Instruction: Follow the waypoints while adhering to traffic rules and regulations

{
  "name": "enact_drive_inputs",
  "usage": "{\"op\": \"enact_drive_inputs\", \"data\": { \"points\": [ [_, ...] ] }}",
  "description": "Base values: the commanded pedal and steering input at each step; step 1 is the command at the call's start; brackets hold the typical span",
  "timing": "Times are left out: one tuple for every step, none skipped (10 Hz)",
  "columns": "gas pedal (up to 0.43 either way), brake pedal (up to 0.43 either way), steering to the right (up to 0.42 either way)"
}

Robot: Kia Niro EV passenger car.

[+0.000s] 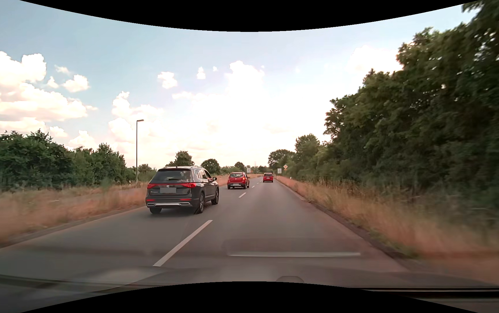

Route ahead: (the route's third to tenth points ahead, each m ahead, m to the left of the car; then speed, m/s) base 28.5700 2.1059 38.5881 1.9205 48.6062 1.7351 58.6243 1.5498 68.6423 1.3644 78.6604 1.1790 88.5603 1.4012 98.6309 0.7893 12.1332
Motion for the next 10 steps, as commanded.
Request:
{"op": "enact_drive_inputs", "data": {
  "points": [
    [0.118,0.000,-0.004],
    [0.110,0.000,-0.004],
    [0.098,0.000,-0.004],
    [0.098,0.000,-0.004],
    [0.098,0.000,-0.004],
    [0.098,0.000,-0.003],
    [0.098,0.000,-0.003],
    [0.087,0.000,-0.003],
    [0.087,0.000,-0.002],
    [0.087,0.000,-0.001]
  ]
}}
